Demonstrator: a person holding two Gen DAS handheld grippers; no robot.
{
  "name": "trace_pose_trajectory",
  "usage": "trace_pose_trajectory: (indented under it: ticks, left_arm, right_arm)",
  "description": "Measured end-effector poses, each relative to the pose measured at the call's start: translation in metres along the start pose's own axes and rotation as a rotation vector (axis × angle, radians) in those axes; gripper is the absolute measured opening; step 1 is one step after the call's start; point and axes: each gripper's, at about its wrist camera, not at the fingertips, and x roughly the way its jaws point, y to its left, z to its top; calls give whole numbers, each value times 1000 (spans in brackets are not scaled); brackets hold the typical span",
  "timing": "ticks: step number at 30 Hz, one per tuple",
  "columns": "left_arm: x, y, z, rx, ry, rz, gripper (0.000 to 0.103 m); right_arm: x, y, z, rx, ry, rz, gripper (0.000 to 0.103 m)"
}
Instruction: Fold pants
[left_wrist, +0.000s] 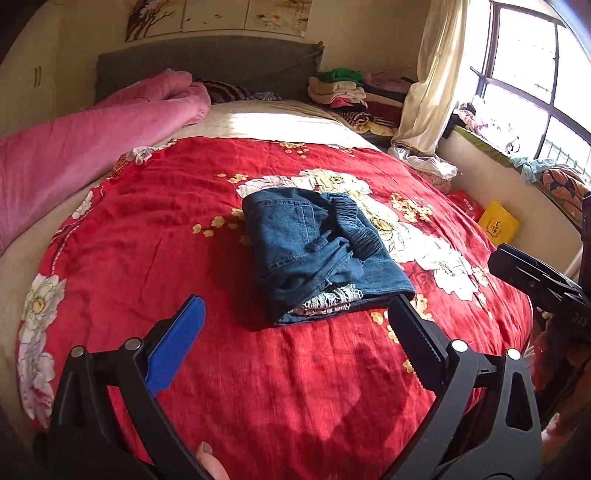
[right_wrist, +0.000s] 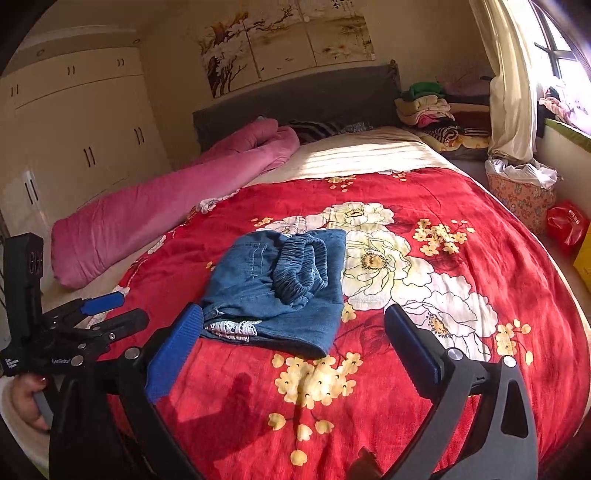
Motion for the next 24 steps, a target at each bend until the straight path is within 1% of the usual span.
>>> trace_pose_trajectory:
  ticks: [5, 15, 20, 24]
  left_arm:
    - [0, -1, -16, -3, 23, 7, 93]
    - [5, -6, -47, -13, 70, 9, 93]
    - [5, -5, -56, -24, 77, 6, 93]
    - [7, -3, -64, -33, 84, 11, 93]
  right_arm:
    - [-5, 5, -12, -3, 14, 0, 98]
    - [-2, 5, -42, -5, 61, -34, 98]
    - [-3, 2, -54, -10, 77, -55, 98]
    - [-4, -1, -63, 7, 85, -55, 98]
